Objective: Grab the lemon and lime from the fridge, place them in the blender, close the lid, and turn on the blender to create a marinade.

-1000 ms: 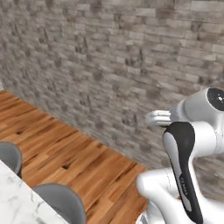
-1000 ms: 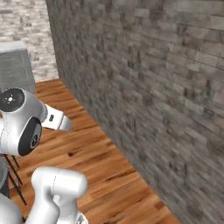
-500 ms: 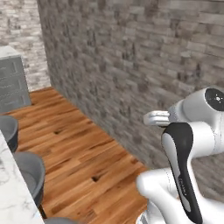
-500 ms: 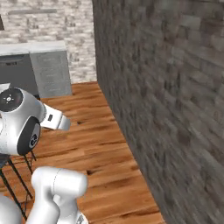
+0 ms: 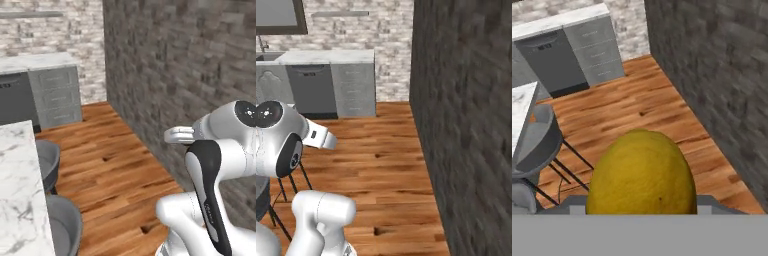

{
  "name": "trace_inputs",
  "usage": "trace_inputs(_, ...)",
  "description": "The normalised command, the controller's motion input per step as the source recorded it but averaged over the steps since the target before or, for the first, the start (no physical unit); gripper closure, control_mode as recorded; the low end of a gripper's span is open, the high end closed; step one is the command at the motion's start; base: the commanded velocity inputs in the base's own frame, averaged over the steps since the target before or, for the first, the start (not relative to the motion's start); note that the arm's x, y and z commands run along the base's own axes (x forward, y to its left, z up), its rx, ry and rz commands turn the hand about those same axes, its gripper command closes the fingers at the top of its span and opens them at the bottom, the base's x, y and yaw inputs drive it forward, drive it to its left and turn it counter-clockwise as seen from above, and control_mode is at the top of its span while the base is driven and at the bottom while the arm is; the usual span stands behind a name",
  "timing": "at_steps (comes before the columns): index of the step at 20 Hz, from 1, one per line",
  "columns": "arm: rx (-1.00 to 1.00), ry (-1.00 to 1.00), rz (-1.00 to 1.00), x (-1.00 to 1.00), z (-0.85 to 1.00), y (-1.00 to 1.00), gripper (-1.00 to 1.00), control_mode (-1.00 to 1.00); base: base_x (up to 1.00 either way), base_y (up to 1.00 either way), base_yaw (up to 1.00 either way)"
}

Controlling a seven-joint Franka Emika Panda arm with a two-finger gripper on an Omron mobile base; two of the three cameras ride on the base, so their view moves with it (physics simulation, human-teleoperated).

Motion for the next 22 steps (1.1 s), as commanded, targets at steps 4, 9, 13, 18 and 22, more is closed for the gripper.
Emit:
trace_inputs(4,0.0,0.0,0.0,0.0,0.0,0.0,1.0,1.0,1.0,-0.04,0.36)
trace_inputs(9,0.0,0.0,0.0,0.0,0.0,0.0,1.0,1.0,1.0,-0.25,0.24)
trace_inputs(13,0.0,0.0,0.0,0.0,0.0,0.0,1.0,1.0,1.0,-0.22,0.14)
trace_inputs(18,0.0,0.0,0.0,0.0,0.0,0.0,1.0,1.0,1.0,-0.15,0.1)
trace_inputs(22,0.0,0.0,0.0,0.0,0.0,0.0,1.0,1.0,1.0,-0.21,0.25)
